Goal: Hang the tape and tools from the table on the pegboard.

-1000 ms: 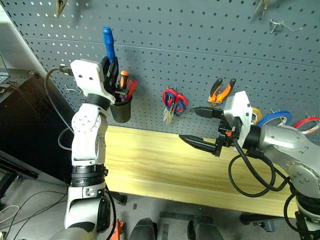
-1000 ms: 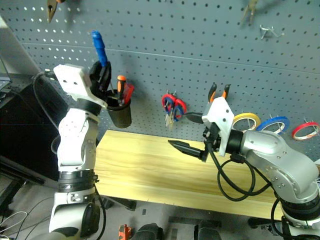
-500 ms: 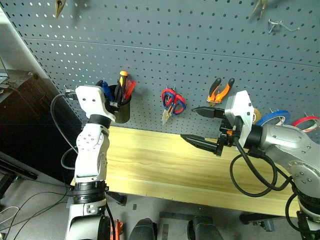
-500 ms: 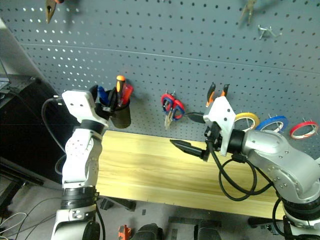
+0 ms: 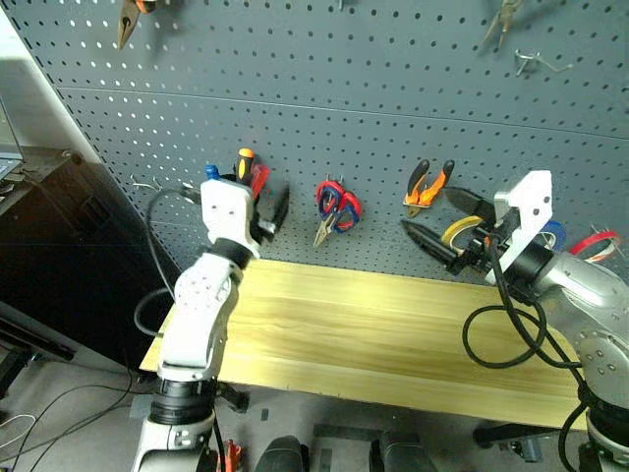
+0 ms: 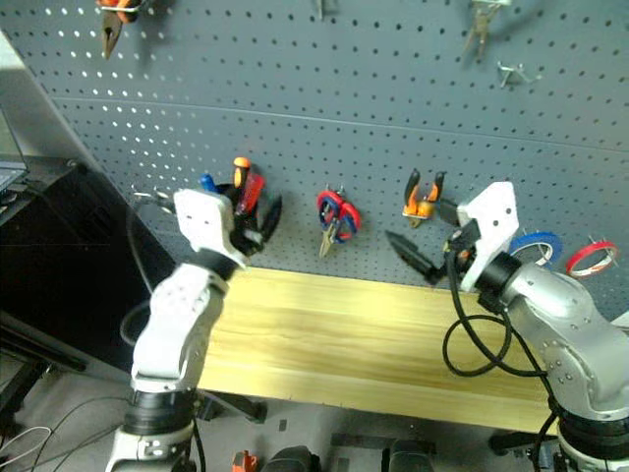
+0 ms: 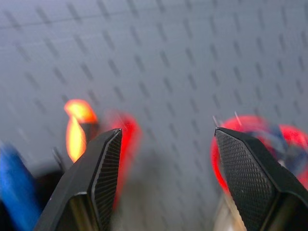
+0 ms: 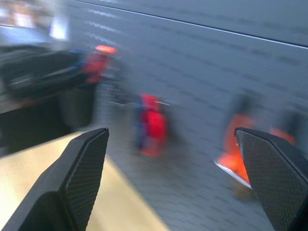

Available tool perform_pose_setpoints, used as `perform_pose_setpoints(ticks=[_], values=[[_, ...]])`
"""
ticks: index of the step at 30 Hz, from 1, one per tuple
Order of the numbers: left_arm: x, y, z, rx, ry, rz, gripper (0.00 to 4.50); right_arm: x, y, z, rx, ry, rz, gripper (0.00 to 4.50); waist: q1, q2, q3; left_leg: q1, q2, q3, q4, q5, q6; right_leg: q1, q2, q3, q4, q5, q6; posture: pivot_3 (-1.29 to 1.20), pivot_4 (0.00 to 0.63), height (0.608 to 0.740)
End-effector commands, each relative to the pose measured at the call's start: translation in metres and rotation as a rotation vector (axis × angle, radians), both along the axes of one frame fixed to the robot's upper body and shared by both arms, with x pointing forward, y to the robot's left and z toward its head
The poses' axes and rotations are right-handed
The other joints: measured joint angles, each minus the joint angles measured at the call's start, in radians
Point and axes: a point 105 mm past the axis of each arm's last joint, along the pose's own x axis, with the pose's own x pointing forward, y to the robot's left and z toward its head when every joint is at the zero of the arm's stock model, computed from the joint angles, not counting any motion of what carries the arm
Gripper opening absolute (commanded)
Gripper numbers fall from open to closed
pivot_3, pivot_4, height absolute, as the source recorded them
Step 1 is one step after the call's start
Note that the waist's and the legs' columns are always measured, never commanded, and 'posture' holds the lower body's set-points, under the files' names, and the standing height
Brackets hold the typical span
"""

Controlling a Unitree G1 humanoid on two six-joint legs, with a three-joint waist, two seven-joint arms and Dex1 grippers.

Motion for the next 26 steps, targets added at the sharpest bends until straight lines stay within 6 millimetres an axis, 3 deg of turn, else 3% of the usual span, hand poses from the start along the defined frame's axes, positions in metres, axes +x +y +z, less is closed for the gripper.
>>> perform_pose_setpoints(ticks=[1,2,6,8,11,15,18,22,26], values=[[-0.006,-0.002,-0.008,0.084,0.001,0.016,3.27,0.001,-0.047,0.002,0.048,-0.176,-0.316,4.50,0.001,0.003,-0.015,0.001,0.000,0.000,0.000,0.000,0.000,0.001,0.001,0.000,0.000,0.000,0.000,0.03,0.058,0.740],[-0.006,-0.001,-0.014,0.104,0.012,0.024,3.27,0.001,-0.056,-0.006,0.041,-0.185,-0.377,4.50,0.001,0.005,-0.020,0.002,0.000,0.000,-0.002,0.000,0.000,0.001,0.002,0.001,0.000,0.000,0.000,0.03,0.054,0.740],[-0.006,0.007,-0.048,0.128,0.113,0.049,3.27,-0.011,-0.099,-0.073,-0.011,-0.108,-0.647,4.50,0.004,0.008,-0.048,0.004,0.000,0.002,-0.002,0.000,0.000,0.002,0.005,0.004,0.000,0.000,0.000,0.03,0.034,0.740],[-0.006,0.013,-0.064,0.131,0.159,0.064,3.27,-0.020,-0.111,-0.099,-0.035,-0.059,-0.717,4.50,0.004,0.012,-0.056,0.006,0.000,0.004,-0.003,0.000,0.000,0.004,0.006,0.005,0.000,0.000,0.000,0.03,0.025,0.740],[-0.005,0.033,-0.103,0.119,0.280,0.121,3.27,-0.035,-0.127,-0.148,-0.016,0.078,-0.798,4.50,0.002,0.018,-0.061,0.019,0.000,0.007,-0.004,-0.002,0.004,0.015,0.008,0.007,0.000,0.000,0.000,0.03,0.015,0.740],[-0.003,0.042,-0.118,0.113,0.310,0.150,3.27,-0.041,-0.132,-0.169,-0.035,0.121,-0.809,4.50,-0.006,0.019,-0.062,0.041,0.002,0.007,-0.007,-0.003,0.005,0.035,0.013,0.009,-0.002,-0.001,-0.001,0.04,0.005,0.740],[0.003,0.052,-0.125,0.125,0.320,0.184,3.27,-0.041,-0.129,-0.193,0.003,0.212,-0.752,4.50,-0.005,0.019,-0.071,0.042,0.002,0.007,-0.006,-0.003,0.005,0.036,0.015,0.010,-0.002,0.000,-0.003,0.04,0.000,0.740],[0.008,0.070,-0.139,0.085,0.367,0.257,3.27,-0.036,-0.126,-0.205,-0.014,0.245,-0.710,4.50,-0.002,0.020,-0.078,0.045,0.003,0.006,-0.006,-0.003,0.005,0.039,0.015,0.010,-0.002,0.000,-0.003,0.07,0.000,0.740],[0.006,0.075,-0.152,0.077,0.399,0.273,3.27,-0.032,-0.130,-0.209,-0.019,0.251,-0.707,4.50,-0.001,0.020,-0.080,0.045,0.003,0.006,-0.006,-0.003,0.005,0.039,0.015,0.010,-0.002,0.000,-0.003,0.08,0.000,0.740]])
